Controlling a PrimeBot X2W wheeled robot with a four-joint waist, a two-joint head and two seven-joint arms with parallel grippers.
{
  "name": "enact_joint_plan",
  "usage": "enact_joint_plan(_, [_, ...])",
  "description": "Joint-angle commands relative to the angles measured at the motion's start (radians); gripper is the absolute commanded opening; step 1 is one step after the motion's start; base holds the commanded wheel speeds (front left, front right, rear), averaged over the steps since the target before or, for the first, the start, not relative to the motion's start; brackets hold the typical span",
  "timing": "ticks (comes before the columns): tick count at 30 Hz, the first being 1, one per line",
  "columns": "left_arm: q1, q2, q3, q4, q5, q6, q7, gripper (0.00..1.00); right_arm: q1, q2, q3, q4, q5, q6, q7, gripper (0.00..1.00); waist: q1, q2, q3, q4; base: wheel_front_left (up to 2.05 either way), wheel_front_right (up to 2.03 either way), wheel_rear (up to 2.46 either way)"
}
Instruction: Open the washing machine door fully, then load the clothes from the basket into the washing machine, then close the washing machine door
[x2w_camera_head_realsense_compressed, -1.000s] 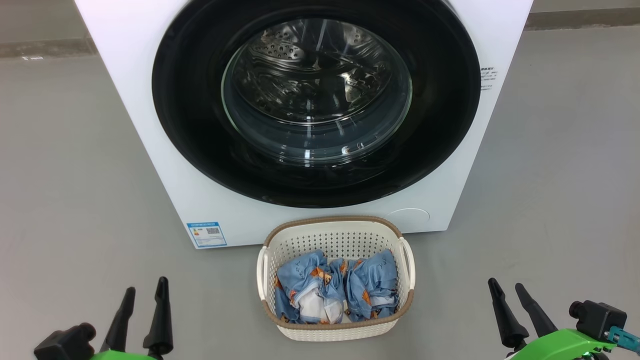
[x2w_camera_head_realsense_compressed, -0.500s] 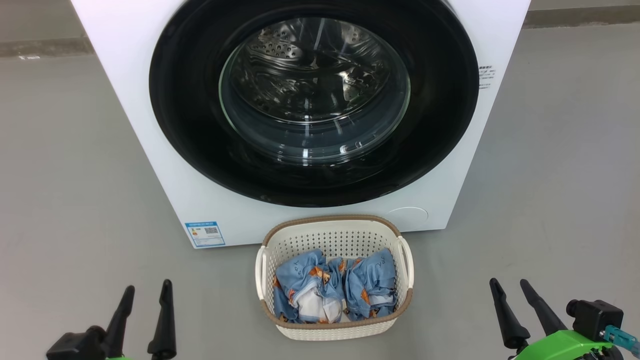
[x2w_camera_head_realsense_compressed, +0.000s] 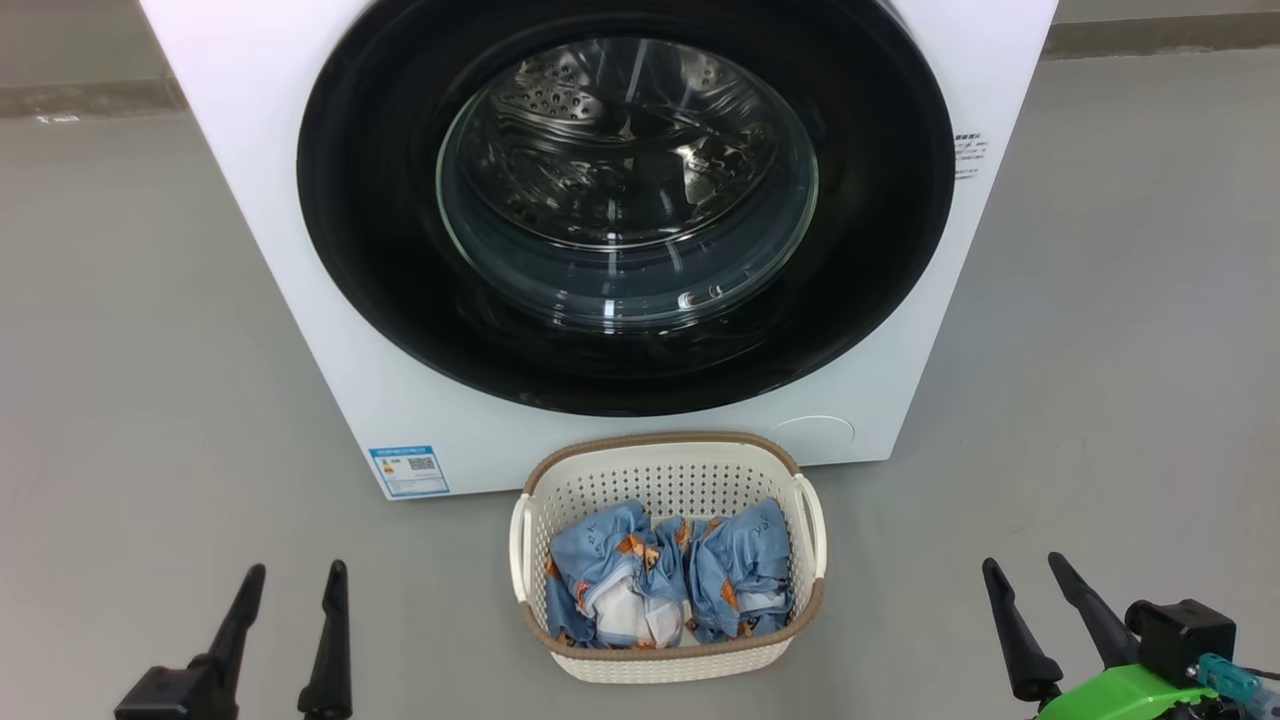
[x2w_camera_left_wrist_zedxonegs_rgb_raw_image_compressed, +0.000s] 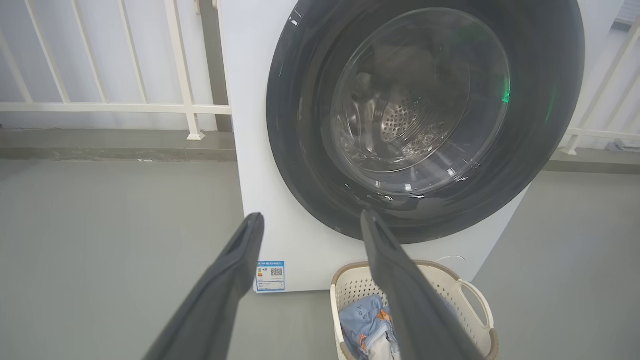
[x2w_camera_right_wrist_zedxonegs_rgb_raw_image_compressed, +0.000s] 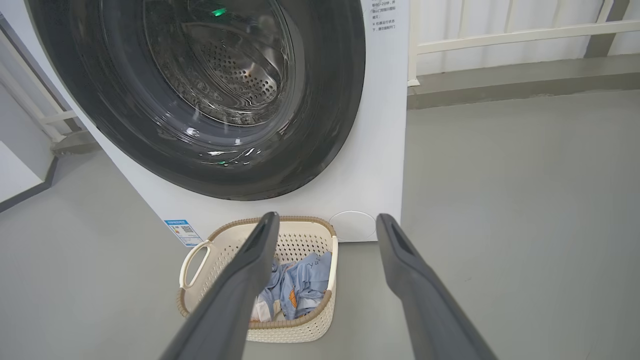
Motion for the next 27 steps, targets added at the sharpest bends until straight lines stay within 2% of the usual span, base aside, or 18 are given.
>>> enact_joint_plan(1, [-0.014, 0.018, 0.036, -0.029, 0.024, -0.002, -0.014, 1.00, -0.012, -0.019, 0.022, -0.025, -0.026, 0.002, -0.018, 1.00, 0.0000, 0.0000, 0.000, -0.001, 0.00, 0.00, 0.00])
enact_joint_plan(18, [-0.010, 0.026, 0.063, -0.001, 0.068, -0.003, -0.017, 1.00, -0.010, -0.011, 0.017, -0.029, -0.036, 0.002, -0.022, 1.00, 0.0000, 0.0000, 0.002, -0.006, 0.01, 0.01, -0.02])
enact_joint_plan(27, [-0.014, 0.019, 0.067, -0.006, 0.091, -0.003, -0.017, 1.00, -0.010, -0.008, 0.012, -0.029, -0.035, 0.002, -0.022, 1.00, 0.0000, 0.0000, 0.004, -0.005, 0.54, 0.54, -1.08])
